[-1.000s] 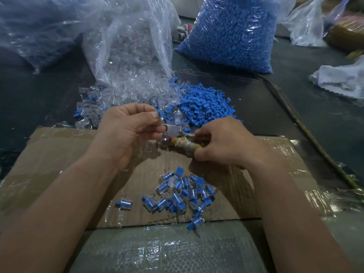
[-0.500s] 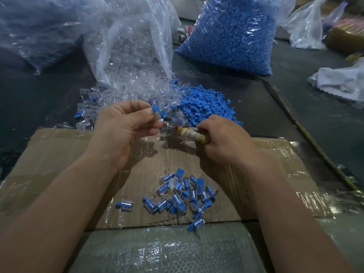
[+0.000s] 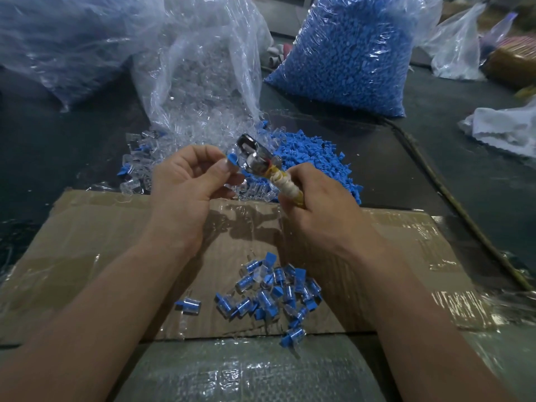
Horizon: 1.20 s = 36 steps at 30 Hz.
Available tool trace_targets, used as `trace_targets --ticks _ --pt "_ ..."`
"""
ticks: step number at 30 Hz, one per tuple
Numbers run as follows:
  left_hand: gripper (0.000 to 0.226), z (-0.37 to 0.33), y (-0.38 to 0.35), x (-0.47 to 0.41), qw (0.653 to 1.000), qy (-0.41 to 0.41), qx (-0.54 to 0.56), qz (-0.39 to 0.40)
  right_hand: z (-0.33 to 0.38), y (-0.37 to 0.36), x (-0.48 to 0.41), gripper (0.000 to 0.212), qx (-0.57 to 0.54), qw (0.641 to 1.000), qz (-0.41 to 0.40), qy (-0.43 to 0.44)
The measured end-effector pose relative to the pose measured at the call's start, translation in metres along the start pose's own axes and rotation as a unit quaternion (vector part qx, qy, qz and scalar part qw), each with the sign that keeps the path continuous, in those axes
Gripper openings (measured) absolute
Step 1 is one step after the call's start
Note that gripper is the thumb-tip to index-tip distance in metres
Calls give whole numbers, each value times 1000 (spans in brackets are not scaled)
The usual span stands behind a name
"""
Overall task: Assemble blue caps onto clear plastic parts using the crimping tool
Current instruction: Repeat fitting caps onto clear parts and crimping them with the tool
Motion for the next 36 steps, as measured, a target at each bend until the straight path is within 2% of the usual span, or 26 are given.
trace_targets --ticks 24,36 --pt "15 -4 -3 6 999 -33 -26 -15 6 -5 -1 17 -10 999 36 16" --pt "20 -1 0 7 997 -34 -54 -42 9 -4 -2 18 16 1000 18 10"
Point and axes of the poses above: each hand's wrist, its own x-axis away from the middle knuckle, its own y-axis out of the back of the hand, z = x × y, the point moved 7 cm from there along -x, towards the middle knuckle, and after that the axes turned 5 degrees about y, right-handed, at the moved point
